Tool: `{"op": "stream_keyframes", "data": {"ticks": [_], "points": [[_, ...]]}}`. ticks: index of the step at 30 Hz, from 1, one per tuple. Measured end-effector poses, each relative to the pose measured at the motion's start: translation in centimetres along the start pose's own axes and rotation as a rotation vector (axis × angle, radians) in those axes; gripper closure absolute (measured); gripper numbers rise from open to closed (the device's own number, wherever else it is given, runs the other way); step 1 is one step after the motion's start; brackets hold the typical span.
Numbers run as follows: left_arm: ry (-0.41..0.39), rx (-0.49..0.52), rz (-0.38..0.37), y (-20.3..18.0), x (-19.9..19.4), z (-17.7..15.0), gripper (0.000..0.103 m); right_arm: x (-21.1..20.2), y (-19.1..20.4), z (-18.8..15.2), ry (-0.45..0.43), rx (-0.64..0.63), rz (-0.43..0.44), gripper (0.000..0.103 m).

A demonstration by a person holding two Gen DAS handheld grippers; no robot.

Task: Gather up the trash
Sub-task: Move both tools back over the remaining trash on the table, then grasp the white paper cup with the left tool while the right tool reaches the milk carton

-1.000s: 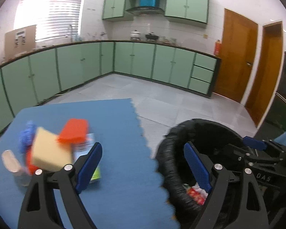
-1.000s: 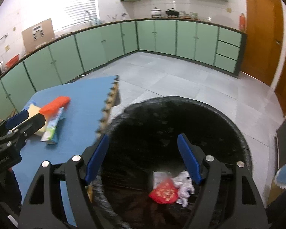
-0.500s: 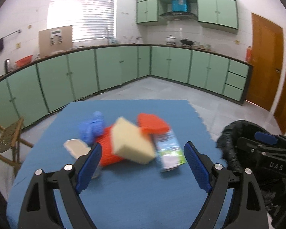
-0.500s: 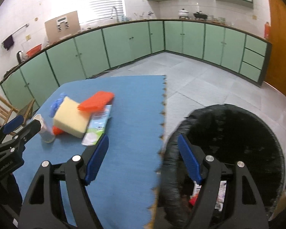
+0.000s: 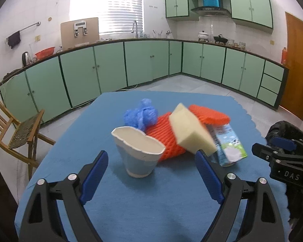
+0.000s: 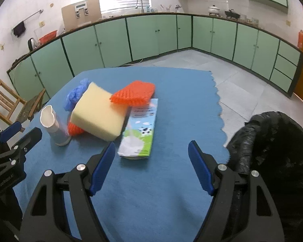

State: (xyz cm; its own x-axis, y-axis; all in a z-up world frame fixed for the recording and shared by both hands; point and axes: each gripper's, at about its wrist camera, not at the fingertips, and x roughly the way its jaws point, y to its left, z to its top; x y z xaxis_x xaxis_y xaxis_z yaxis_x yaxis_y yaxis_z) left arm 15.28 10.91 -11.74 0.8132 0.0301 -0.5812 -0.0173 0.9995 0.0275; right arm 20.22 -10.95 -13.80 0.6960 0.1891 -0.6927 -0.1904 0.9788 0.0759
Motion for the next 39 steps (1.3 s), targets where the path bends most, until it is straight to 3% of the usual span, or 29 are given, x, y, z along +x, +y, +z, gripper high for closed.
{"op": "stream_keyframes", "data": {"ticks": [10,27,31,39], "points": [[0.038,-0.025,0.006,-0.1,3.1,-0.6,0.017,1.5,0.3,0.8,0.013,-0.012,-0.018,0.03],[0.046,-0.161,0.154,1.1,7.3,0.2,0.018,3.6,1.2,0.7,0.039,-0.035,0.0,0.03],[0.044,-0.18,0.154,2.0,7.2,-0.1,0.029,4.2,2.4,0.6,0.045,-0.047,0.014,0.03],[0.057,-0.211,0.117,3.8,7.3,-0.4,0.054,6.3,2.3,0.2,0.084,-0.013,-0.039,0.03]]}}
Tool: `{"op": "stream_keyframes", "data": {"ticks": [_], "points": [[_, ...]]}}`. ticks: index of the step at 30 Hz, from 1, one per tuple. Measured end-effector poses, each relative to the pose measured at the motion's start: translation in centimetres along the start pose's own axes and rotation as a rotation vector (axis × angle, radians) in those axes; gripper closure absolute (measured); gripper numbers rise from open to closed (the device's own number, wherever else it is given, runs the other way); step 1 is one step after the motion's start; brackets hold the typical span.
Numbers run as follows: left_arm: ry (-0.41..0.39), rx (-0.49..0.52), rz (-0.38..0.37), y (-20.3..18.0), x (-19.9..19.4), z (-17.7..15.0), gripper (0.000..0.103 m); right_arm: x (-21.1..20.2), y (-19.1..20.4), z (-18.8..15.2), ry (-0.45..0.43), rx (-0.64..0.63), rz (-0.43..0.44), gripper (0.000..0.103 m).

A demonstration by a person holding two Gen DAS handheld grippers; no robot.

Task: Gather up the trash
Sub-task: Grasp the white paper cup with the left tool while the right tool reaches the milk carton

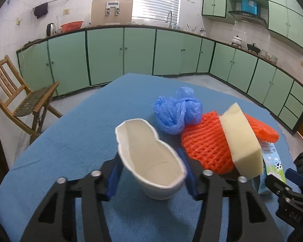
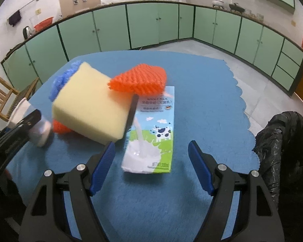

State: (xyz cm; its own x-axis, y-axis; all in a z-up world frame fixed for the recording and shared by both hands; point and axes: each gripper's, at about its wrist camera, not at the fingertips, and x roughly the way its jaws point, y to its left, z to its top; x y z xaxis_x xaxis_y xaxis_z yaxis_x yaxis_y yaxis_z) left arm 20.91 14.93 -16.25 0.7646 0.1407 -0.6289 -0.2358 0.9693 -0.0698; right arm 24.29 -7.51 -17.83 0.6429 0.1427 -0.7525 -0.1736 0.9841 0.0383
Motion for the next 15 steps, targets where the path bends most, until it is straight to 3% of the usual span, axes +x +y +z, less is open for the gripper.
{"op": "stream_keyframes", "data": {"ticks": [11,12,14,15], "points": [[0.033,0.021,0.007,-0.3,0.8,-0.1,0.063,2.7,0.0,0.7,0.029,0.003,-0.043,0.031],[0.042,0.024,0.01,-0.4,1.0,-0.1,0.064,3.0,-0.2,0.8,0.039,0.008,-0.037,0.034],[0.043,0.033,0.007,-0.6,1.0,-0.1,0.065,3.4,-0.4,0.8,0.06,0.018,-0.017,0.051],[0.041,0.037,0.008,-0.6,1.0,0.0,0.066,3.5,-0.4,0.7,0.066,0.021,-0.014,0.052]]}}
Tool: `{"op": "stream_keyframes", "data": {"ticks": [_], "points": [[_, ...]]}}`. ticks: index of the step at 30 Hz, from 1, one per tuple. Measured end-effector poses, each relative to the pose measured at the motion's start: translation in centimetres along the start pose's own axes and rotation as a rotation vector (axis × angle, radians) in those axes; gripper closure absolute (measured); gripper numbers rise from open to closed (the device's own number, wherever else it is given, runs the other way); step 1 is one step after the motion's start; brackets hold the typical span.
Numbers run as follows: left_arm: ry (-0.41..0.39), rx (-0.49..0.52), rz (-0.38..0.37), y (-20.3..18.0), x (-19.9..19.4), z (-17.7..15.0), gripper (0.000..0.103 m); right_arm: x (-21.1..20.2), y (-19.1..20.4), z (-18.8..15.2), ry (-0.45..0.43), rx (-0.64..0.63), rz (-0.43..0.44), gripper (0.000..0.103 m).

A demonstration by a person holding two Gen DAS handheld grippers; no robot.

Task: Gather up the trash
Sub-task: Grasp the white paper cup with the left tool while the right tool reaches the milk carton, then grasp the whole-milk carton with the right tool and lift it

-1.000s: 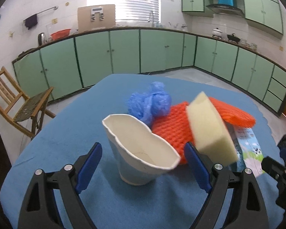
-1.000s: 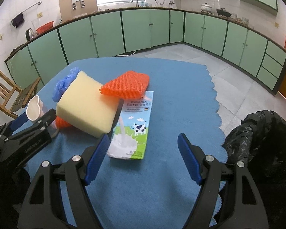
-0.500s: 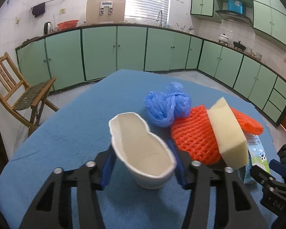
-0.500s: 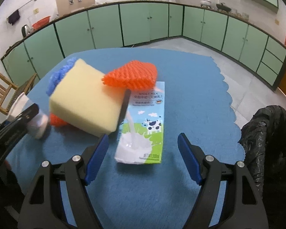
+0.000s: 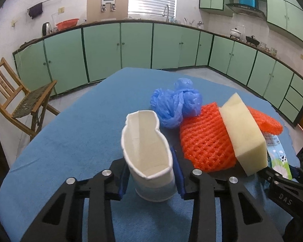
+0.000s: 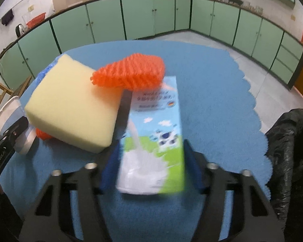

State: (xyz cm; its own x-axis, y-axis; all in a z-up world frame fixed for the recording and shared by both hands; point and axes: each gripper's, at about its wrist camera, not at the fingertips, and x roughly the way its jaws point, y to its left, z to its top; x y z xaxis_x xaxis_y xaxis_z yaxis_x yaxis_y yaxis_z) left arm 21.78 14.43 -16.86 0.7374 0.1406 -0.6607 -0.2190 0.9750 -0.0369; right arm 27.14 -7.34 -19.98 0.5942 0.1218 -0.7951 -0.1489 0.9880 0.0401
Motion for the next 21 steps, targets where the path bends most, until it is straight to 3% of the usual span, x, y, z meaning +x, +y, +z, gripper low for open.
{"op": "stream_keyframes", "data": {"ticks": [11,13,14,21], "points": [[-0.019,0.019,-0.027,-0.3,-1.9,-0.1,0.069,-2.9,-0.4,-0.5,-0.03,-0.01,0.035,0.054],[-0.02,0.025,-0.044,-0.4,-2.9,-0.4,0.069,-3.8,-0.8,-0.9,-0.028,-0.009,0.039,0.054],[-0.02,0.032,-0.053,-0.5,-3.5,-0.6,0.069,-4.3,-0.9,-1.3,-0.028,-0.014,0.038,0.059],[-0.001,0.082,-0.104,-1.6,-6.1,-2.7,0.069,-5.3,-1.6,-3.7,0.012,-0.011,0.043,0.059]]}}
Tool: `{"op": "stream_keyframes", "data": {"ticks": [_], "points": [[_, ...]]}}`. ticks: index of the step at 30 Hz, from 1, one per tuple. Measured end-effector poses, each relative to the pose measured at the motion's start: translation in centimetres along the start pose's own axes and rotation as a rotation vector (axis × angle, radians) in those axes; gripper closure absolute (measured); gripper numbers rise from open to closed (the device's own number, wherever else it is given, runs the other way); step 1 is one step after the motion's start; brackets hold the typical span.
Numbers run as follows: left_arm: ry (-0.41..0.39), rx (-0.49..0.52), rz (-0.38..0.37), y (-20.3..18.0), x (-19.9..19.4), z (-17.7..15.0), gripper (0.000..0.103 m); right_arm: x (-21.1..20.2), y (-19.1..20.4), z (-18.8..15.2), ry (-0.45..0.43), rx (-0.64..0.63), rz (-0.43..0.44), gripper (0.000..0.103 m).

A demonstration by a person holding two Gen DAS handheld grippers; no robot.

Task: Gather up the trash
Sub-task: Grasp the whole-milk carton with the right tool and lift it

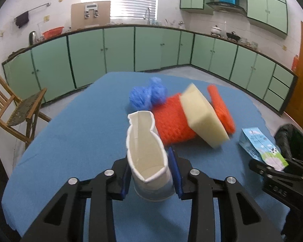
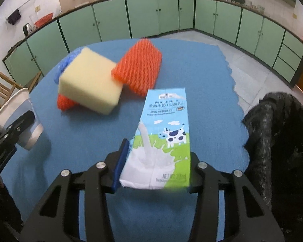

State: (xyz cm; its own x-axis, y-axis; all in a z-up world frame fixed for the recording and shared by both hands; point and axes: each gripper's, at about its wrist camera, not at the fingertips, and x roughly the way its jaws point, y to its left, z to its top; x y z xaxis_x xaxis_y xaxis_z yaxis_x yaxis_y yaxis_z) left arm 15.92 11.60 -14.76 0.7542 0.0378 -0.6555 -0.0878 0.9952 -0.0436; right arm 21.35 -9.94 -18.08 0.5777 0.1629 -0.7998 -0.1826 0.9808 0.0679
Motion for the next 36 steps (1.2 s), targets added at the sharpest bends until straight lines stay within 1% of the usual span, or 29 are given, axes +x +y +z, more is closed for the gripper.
{"op": "stream_keyframes", "data": {"ticks": [2,4,5,8,9,11,16,17,18,21,22,26,28,31,33,34,35,36], "points": [[0.015,0.005,-0.006,-0.4,-0.1,-0.6,0.069,0.3,-0.2,-0.1,0.013,0.014,0.009,0.058],[0.026,0.01,-0.01,-0.8,-0.1,-1.0,0.069,0.4,-0.2,0.2,0.004,0.02,0.001,0.057],[0.028,0.011,-0.012,-0.9,-0.1,-1.1,0.069,0.6,-0.1,0.5,0.007,0.017,-0.004,0.054],[0.035,0.027,-0.022,-1.5,0.2,-1.0,0.069,1.3,-0.5,0.7,0.015,0.029,-0.006,0.053],[0.037,0.029,-0.024,-1.7,0.3,-1.0,0.069,1.7,-0.9,0.9,0.028,0.044,-0.007,0.052],[0.039,0.036,-0.028,-2.1,0.6,-0.8,0.069,2.2,-1.1,1.0,0.047,0.062,-0.007,0.041],[0.047,0.037,-0.036,-2.2,0.9,-1.1,0.069,2.6,-1.2,1.5,0.039,0.062,-0.019,0.04],[0.049,0.036,-0.036,-2.3,1.0,-1.1,0.069,2.8,-1.1,1.6,0.041,0.058,-0.025,0.046],[0.05,0.037,-0.035,-2.2,1.0,-1.1,0.069,2.9,-1.1,1.7,0.043,0.053,-0.026,0.054],[0.05,0.044,-0.032,-2.3,1.2,-0.9,0.069,2.6,-1.2,1.8,0.044,0.052,-0.005,0.06],[0.049,0.047,-0.03,-2.3,1.2,-0.9,0.069,2.5,-1.4,1.9,0.041,0.053,0.002,0.064],[0.041,0.049,-0.023,-2.3,1.0,-0.6,0.069,1.2,-1.2,1.8,0.024,0.032,-0.002,0.066],[0.038,0.048,-0.022,-2.3,0.9,-0.7,0.069,0.6,-1.3,1.7,0.019,0.033,0.014,0.071],[0.036,0.047,-0.023,-2.5,0.4,-0.8,0.069,-0.8,-1.5,1.7,0.002,0.036,0.025,0.071],[0.032,0.051,-0.027,-2.8,0.1,-0.7,0.069,-1.6,-1.6,1.7,-0.011,0.037,0.036,0.074],[0.028,0.054,-0.03,-2.9,-0.1,-0.6,0.069,-2.0,-1.7,1.7,-0.016,0.039,0.044,0.087],[0.023,0.057,-0.034,-3.1,-0.3,-0.6,0.069,-2.5,-1.8,1.6,-0.018,0.042,0.053,0.093],[0.019,0.059,-0.037,-3.3,-0.6,-0.5,0.069,-3.0,-2.1,1.6,-0.02,0.05,0.071,0.093]]}}
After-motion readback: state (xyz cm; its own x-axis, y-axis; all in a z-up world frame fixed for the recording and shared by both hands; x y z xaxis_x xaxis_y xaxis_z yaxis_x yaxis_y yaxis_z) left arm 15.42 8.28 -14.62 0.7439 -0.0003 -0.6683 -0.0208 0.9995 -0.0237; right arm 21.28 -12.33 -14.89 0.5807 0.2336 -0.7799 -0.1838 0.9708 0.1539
